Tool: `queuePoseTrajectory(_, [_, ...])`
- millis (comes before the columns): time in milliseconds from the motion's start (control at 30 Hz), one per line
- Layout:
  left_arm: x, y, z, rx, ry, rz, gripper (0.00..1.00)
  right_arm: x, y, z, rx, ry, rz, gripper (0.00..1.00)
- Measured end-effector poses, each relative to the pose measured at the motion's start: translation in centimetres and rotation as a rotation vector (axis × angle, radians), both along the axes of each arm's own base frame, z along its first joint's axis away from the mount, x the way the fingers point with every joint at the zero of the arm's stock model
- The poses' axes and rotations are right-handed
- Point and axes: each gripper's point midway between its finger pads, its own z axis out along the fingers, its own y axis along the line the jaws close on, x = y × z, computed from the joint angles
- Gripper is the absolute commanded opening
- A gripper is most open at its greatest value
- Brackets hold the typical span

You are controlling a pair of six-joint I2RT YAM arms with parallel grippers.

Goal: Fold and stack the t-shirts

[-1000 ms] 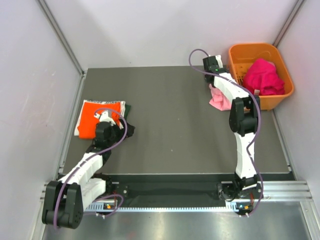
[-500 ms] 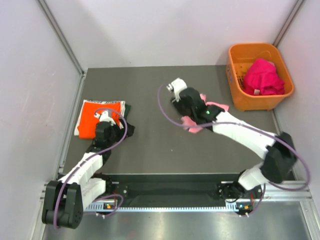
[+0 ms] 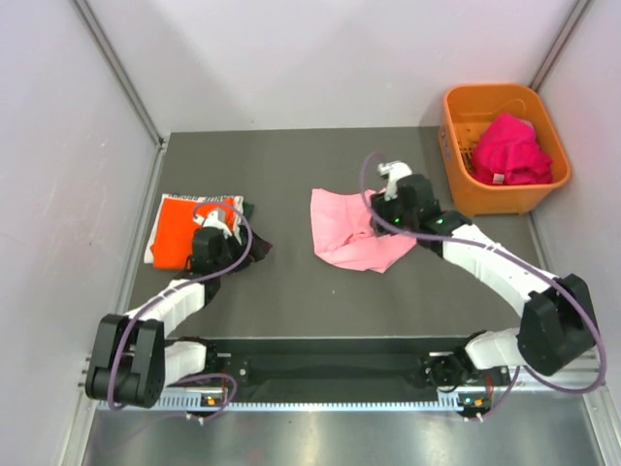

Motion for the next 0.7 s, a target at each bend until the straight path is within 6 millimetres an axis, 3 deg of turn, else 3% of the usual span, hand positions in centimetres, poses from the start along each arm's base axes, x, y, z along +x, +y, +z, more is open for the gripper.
queuePoseTrajectory(133, [0.9,-2.1,0.6,-0.046,0.016,-0.057,0.96,2.8,-4.7,-2.8,0.022,0.101,-0.186,0.57])
queuePoseTrajectory(333, [2.3,-6.7,2.9,-0.064,-0.017,-0.185,0.96,6.1,-5.7,-6.3,0.090,0.248,-0.254,0.57])
queuePoseTrajectory(700, [2.5,-5.1,3.1,0.004,-0.034,-0.131,0.99,14.2,-4.9,-8.1,0.195,0.297,-0.315,0.56])
